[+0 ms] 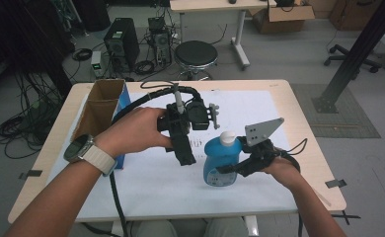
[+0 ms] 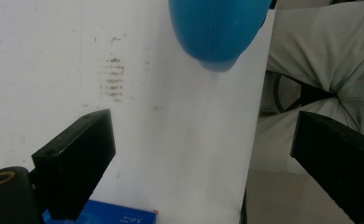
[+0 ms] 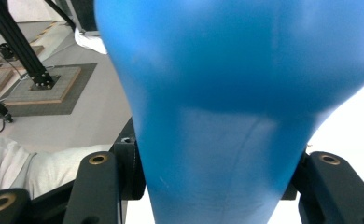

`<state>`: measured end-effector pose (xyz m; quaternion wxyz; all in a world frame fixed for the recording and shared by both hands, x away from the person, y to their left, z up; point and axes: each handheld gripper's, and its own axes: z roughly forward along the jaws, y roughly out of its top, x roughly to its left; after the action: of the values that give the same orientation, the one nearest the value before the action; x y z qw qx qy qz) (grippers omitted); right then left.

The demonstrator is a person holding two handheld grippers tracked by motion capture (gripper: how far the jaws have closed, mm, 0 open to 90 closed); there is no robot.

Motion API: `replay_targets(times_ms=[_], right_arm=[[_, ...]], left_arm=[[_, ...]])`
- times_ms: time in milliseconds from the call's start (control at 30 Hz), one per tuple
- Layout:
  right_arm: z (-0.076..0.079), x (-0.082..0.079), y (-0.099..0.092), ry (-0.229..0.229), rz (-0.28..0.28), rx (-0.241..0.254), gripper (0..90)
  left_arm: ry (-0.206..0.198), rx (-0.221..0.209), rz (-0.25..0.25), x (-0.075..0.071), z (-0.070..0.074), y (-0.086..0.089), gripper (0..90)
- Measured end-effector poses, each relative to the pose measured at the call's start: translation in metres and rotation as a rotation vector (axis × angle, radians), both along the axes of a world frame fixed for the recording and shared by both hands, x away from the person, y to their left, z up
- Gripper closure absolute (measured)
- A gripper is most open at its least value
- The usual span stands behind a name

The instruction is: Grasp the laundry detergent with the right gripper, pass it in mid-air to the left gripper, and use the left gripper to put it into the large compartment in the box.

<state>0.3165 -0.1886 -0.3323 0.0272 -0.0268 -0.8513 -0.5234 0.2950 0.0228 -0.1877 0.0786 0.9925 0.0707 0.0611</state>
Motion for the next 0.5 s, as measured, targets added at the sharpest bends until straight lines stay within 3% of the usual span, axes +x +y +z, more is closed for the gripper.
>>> replay_targets(times_ms=[267, 500], right_arm=[[0.000, 0.001, 0.021, -0.002, 0.035, -0.003, 44.3], [-0.003, 0.001, 0.035, -0.004, 0.053, -0.016, 44.3]], left_arm=[[-0.004, -0.020, -0.007, -0.003, 0.009, 0.001, 7.1], [-0.006, -0.012, -0.016, -0.004, 0.015, -0.001, 7.1]])
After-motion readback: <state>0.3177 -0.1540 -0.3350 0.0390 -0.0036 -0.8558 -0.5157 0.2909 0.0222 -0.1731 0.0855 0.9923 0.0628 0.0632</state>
